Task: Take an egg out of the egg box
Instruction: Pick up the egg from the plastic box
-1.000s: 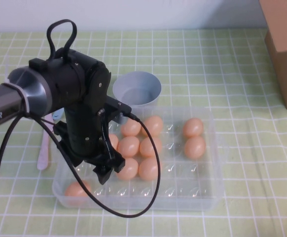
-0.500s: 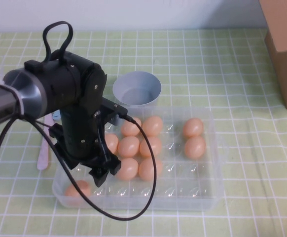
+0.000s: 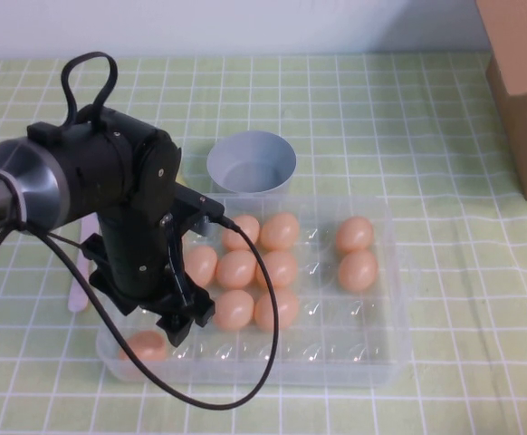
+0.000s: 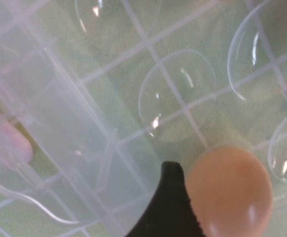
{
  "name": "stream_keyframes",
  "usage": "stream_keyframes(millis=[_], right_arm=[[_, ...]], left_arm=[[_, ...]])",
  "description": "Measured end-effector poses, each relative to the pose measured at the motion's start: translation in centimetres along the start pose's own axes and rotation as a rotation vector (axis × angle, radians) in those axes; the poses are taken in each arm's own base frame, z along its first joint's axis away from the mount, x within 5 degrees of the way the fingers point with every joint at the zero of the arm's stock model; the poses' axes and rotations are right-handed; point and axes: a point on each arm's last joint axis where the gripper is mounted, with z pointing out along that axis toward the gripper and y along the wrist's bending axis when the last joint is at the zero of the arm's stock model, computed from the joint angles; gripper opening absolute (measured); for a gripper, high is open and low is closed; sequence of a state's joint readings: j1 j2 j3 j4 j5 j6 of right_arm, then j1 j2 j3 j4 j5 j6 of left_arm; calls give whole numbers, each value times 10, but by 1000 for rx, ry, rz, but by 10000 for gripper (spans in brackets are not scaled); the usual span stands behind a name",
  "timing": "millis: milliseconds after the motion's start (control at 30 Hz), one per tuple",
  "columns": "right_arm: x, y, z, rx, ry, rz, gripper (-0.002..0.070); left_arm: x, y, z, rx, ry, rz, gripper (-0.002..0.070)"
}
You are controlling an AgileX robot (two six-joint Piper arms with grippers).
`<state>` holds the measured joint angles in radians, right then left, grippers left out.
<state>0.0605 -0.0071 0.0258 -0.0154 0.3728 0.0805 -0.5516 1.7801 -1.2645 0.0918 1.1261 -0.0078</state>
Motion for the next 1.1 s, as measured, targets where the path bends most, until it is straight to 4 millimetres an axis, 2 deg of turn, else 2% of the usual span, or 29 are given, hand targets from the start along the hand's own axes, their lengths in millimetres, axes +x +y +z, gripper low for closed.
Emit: stream_keyframes(millis=[300, 633, 1100], right_arm=[[0, 0, 0, 0, 0, 0, -17], [0, 0, 0, 0, 0, 0, -17], [0, 0, 0, 0, 0, 0, -17]], left_arm=[[-2, -1, 11, -1, 32, 11, 522], [-2, -1, 14, 2, 63, 133, 520], [-2, 5, 18, 4, 79, 124, 519]])
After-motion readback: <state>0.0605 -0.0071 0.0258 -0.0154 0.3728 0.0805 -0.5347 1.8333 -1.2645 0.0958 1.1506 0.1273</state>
